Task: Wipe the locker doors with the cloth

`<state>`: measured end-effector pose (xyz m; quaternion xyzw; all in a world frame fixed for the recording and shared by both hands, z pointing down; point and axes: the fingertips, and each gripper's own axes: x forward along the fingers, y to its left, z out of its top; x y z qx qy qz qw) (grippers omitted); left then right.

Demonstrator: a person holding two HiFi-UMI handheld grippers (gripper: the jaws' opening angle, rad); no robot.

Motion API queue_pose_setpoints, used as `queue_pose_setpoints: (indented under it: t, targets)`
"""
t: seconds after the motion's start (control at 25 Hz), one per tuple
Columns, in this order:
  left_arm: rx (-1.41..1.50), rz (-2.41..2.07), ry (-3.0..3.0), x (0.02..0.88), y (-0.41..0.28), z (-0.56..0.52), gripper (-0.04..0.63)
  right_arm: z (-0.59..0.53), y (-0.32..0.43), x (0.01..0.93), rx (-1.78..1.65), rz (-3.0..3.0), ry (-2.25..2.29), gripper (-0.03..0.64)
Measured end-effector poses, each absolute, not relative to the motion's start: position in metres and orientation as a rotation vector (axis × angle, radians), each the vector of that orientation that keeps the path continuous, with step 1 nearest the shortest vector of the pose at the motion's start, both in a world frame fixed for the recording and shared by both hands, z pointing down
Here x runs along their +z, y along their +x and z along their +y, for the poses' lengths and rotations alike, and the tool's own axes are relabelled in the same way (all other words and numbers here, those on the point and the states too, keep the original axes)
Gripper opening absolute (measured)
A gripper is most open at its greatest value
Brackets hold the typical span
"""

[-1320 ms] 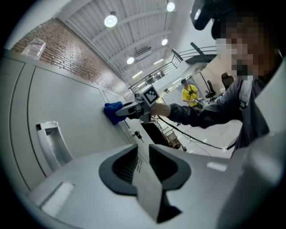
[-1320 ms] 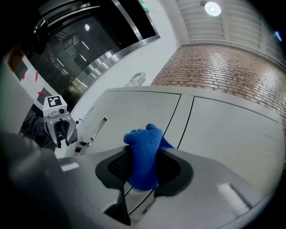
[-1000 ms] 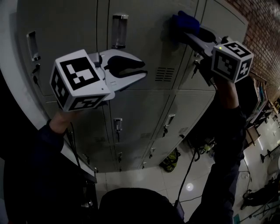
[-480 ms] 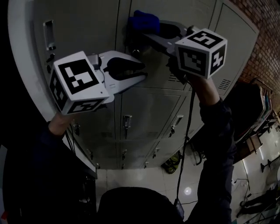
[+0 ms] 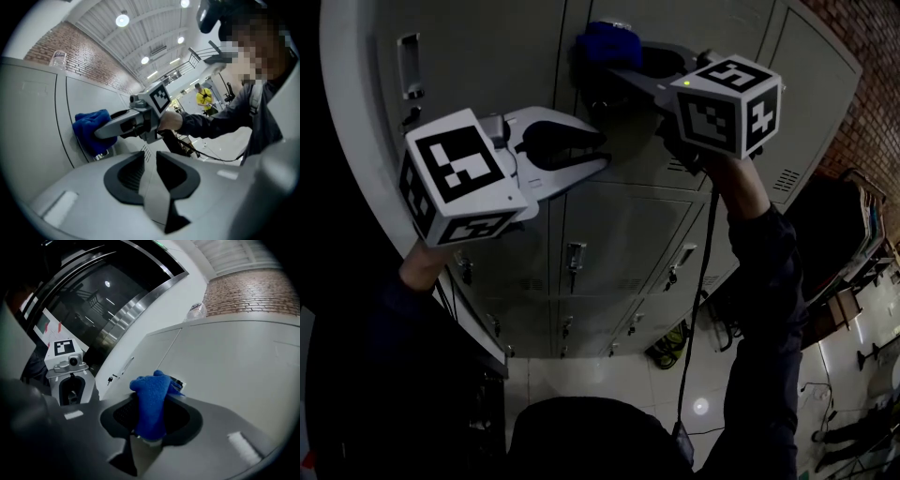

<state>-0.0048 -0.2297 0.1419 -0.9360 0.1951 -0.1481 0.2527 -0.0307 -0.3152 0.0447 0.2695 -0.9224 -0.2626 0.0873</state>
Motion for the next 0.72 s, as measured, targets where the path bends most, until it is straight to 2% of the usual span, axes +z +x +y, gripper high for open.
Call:
queue_pose_setpoints:
  t: [0.72]
  targets:
    - [-0.398, 0.363, -2.564, 0.148, 0.06, -0.237, 0.057, -0.338, 0.117, 0.046, -0.68, -2.687, 1.127, 0.123]
